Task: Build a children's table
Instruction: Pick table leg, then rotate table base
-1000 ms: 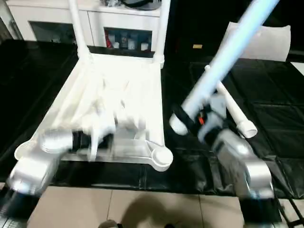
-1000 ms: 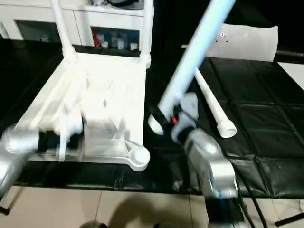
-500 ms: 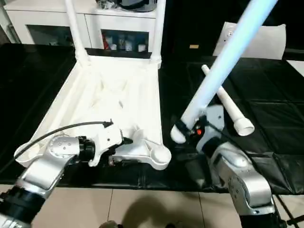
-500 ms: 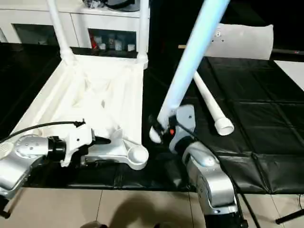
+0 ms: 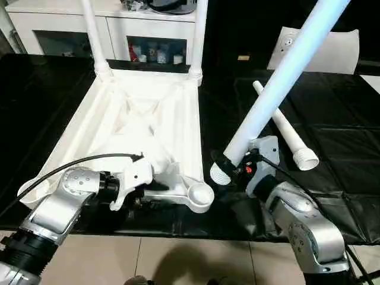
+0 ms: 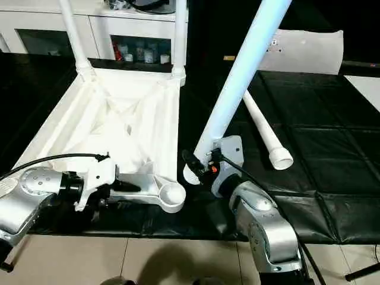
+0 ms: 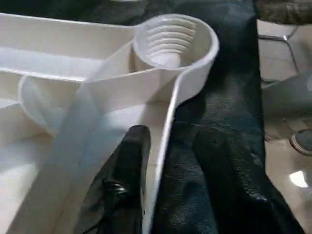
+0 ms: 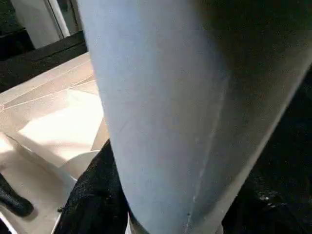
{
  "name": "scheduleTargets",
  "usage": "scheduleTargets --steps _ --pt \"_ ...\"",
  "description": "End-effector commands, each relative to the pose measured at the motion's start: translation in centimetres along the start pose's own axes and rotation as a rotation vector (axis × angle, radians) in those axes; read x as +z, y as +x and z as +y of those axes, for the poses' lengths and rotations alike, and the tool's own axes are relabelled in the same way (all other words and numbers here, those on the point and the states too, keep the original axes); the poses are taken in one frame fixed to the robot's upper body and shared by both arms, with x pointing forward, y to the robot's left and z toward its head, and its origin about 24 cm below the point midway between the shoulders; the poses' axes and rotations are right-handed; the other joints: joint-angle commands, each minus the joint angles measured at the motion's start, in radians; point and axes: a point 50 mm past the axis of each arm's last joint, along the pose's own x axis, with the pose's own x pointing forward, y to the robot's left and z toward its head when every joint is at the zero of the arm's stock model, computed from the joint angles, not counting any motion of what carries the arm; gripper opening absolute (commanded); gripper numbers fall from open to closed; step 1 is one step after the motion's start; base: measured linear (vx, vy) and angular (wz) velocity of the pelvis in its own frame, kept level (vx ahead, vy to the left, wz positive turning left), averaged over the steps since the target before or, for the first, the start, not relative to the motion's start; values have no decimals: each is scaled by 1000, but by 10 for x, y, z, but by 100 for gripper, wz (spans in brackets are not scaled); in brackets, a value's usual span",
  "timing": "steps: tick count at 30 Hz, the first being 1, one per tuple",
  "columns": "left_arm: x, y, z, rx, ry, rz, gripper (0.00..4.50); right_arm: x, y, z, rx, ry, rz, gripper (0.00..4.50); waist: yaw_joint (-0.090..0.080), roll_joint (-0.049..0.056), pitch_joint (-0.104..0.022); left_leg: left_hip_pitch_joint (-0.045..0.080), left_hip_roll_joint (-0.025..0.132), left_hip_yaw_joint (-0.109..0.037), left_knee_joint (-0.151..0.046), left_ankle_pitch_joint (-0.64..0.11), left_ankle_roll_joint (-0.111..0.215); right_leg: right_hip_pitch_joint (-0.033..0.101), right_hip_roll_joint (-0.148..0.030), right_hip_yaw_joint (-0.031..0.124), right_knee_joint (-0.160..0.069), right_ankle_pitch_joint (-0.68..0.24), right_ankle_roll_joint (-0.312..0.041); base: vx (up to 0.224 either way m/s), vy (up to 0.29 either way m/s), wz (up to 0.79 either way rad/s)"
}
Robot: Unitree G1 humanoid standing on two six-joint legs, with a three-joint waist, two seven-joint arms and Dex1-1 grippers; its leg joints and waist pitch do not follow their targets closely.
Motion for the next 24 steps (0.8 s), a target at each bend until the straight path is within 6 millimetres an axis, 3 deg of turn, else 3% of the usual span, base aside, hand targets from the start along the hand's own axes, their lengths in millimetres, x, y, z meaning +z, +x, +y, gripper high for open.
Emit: scheduleTargets --steps 1,9,11,15,20,24 --pt "2 0 3 -9 31 18 150 7 -1 0 15 -9 -19 191 0 20 -64 19 31 -17 -80 -346 -48 31 -67 47 -88 -389 -133 0 0 0" --pt "5 2 12 -20 74 63 106 8 1 0 39 -30 -8 191 2 18 -68 15 31 -14 -77 -297 -43 38 -67 47 -79 -314 -152 0 0 0" --pt "4 1 13 -24 83 84 67 8 1 0 41 -34 -7 191 1 20 -68 16 31 -14 -77 -305 -44 37 -68 48 -81 -327 -152 0 0 0" --pt "0 -1 16 -32 100 130 62 9 0 -1 45 -40 -7 191 2 20 -67 19 32 -16 -78 -324 -47 35 -69 47 -86 -366 -141 0 0 0" --pt "-2 -3 18 -29 100 157 17 11 0 -2 46 -45 -10 191 1 19 -68 16 32 -16 -78 -314 -47 37 -70 47 -82 -349 -149 0 0 0" --pt "-2 0 32 128 34 139 0 14 3 -3 48 -36 -24 191 0 18 -69 18 31 -13 -74 -303 -43 37 -70 47 -80 -320 -165 0 0 0"
